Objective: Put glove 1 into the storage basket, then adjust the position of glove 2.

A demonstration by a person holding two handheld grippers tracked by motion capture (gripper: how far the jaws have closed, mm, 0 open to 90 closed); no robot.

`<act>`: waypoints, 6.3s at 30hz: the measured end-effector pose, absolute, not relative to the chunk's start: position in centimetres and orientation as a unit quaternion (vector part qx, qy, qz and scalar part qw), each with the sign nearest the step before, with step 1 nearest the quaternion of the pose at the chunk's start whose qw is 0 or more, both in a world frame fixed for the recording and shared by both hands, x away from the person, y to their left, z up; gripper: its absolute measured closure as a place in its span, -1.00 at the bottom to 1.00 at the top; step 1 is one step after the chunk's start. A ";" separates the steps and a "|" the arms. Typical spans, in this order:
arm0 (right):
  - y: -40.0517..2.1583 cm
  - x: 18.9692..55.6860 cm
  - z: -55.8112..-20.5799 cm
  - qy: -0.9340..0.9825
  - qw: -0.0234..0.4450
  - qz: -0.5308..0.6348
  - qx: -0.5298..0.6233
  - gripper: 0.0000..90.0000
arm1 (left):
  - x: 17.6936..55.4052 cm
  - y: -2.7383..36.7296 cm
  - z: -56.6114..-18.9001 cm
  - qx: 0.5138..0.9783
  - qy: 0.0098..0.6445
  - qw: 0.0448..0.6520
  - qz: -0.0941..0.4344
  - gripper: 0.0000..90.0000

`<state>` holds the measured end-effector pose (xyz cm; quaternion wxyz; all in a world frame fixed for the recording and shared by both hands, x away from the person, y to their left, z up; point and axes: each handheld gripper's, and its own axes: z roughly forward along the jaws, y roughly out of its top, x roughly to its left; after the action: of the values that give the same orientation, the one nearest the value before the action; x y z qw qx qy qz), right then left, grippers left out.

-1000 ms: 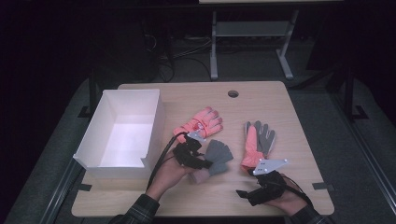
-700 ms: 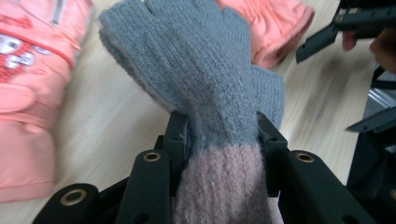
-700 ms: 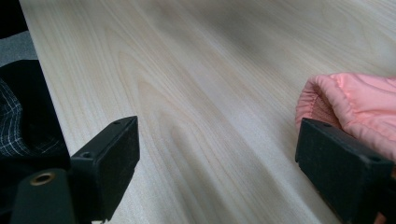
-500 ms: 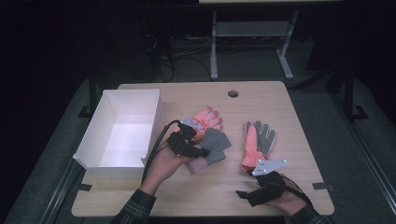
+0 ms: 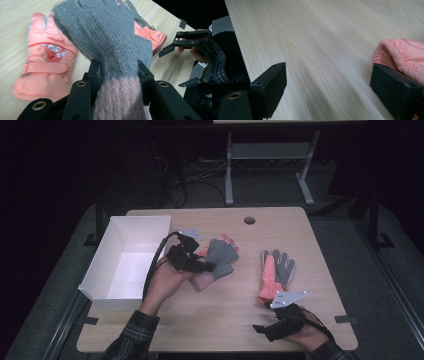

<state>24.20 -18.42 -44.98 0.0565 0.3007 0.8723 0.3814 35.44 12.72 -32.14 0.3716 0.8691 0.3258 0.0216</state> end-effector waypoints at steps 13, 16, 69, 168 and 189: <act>-18.3 24.3 -45.1 0.873 0.052 0.383 0.297 -0.71 | 36.7 17.5 -29.7 0.848 0.365 0.381 0.051 0.42; -18.3 24.3 -45.1 0.873 0.050 0.382 0.297 -0.73 | 37.0 19.0 -29.5 0.838 0.384 0.382 0.062 0.42; -18.3 24.3 -45.3 0.877 0.053 0.376 0.296 -0.71 | 40.6 33.1 -40.9 0.788 0.552 0.234 0.139 0.34; -20.0 26.8 -41.1 0.854 0.078 0.412 0.308 1.00 | 30.8 11.6 -41.1 0.878 0.288 0.378 0.052 -0.52; -24.9 34.7 -42.4 0.824 0.146 0.386 0.389 1.00 | 29.8 12.1 -44.2 0.888 0.258 0.380 0.030 -0.71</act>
<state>34.66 -24.87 -42.36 0.1460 0.3887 0.8236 0.3863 29.75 12.12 -44.22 0.3805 0.8876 0.2580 0.0299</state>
